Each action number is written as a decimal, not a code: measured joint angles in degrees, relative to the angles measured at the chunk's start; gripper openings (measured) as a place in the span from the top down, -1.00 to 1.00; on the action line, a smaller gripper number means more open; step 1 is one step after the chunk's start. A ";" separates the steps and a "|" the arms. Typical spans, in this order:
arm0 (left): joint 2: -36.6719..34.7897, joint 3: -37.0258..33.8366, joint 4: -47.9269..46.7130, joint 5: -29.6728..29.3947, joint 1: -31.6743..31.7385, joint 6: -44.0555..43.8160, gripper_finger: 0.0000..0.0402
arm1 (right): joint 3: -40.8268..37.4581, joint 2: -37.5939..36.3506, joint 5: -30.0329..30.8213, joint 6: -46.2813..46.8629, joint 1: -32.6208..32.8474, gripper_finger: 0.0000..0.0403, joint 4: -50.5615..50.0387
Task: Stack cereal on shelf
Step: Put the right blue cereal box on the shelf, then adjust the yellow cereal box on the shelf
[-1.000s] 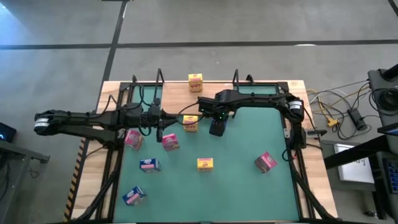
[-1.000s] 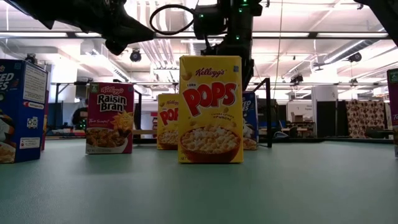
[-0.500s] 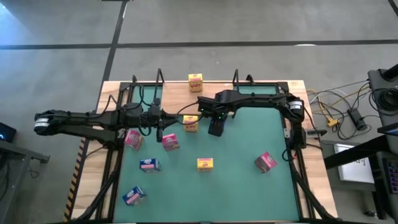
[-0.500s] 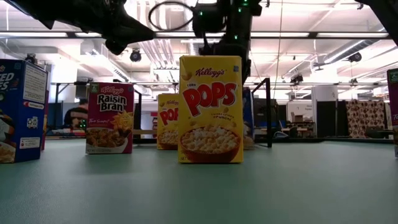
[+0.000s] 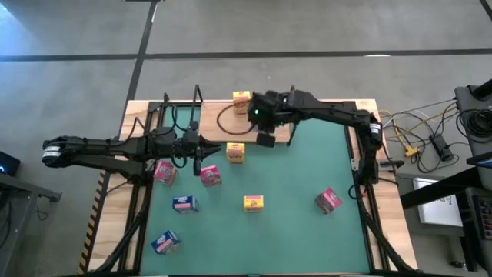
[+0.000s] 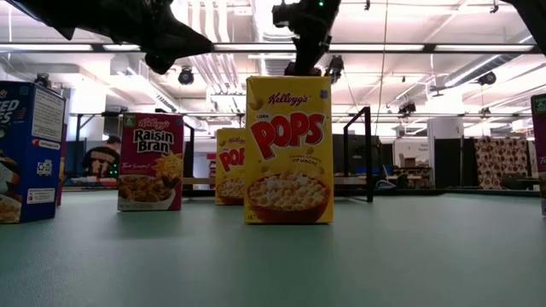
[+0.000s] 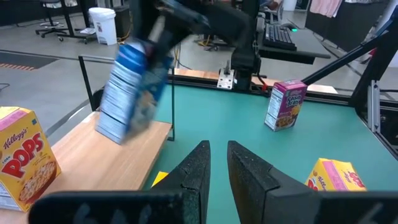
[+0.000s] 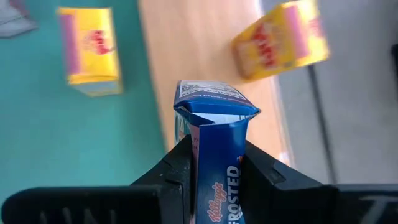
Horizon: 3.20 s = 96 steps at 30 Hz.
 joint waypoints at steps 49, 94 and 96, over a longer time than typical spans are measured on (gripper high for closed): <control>-0.02 0.00 0.47 0.00 -0.01 0.48 0.82 | -0.29 10.29 -9.63 -26.22 -23.44 0.20 2.69; 13.05 0.34 15.36 -0.52 0.52 -6.95 0.82 | -53.47 -34.12 -23.23 -5.59 3.06 0.07 50.15; 15.02 2.27 14.66 -0.57 1.42 -6.40 0.82 | -58.44 -36.21 -23.23 -5.59 4.88 0.07 57.02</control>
